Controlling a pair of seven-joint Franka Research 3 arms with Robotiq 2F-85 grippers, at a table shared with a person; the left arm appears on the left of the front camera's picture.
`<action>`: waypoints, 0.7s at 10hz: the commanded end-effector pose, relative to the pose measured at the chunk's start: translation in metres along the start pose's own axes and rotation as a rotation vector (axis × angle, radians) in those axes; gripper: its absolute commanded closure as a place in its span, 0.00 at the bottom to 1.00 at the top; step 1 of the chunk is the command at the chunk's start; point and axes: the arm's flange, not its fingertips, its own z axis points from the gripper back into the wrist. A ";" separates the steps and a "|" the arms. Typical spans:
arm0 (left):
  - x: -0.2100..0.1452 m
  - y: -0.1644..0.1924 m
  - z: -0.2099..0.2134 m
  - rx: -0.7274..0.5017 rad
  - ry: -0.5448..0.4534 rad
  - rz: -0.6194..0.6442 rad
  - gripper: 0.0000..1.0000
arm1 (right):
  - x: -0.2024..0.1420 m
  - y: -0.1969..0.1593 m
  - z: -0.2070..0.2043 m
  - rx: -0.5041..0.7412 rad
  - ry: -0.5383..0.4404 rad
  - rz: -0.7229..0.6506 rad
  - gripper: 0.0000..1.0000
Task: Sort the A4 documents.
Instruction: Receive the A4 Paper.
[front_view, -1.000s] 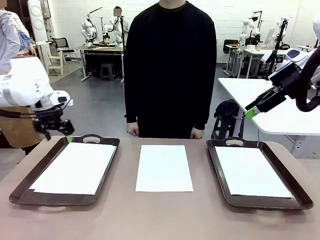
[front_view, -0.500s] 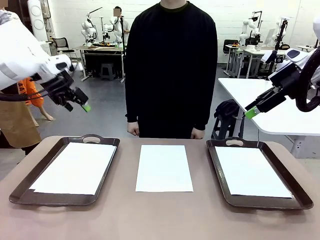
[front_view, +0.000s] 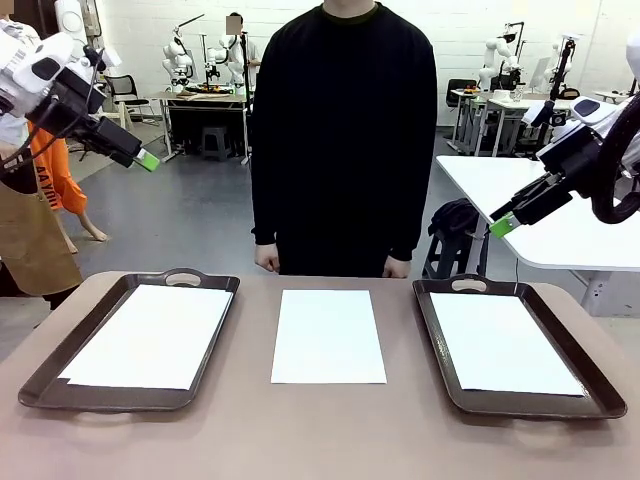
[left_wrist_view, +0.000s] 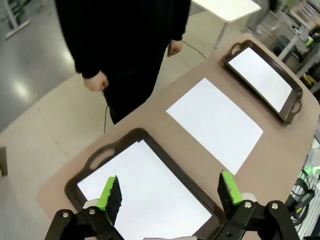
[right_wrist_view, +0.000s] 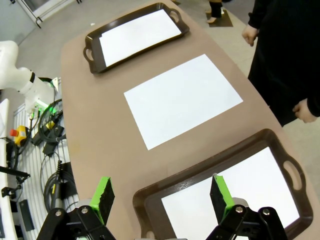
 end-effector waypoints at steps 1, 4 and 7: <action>-0.001 -0.011 -0.017 -0.090 -0.032 -0.090 0.00 | 0.000 0.000 0.000 0.004 -0.001 0.002 0.00; -0.014 -0.024 -0.031 -0.267 0.066 -0.117 0.00 | 0.000 0.000 0.000 0.004 -0.001 0.002 0.00; -0.026 -0.024 -0.027 -0.297 0.085 -0.088 0.00 | 0.000 0.000 0.000 0.004 -0.001 0.002 0.00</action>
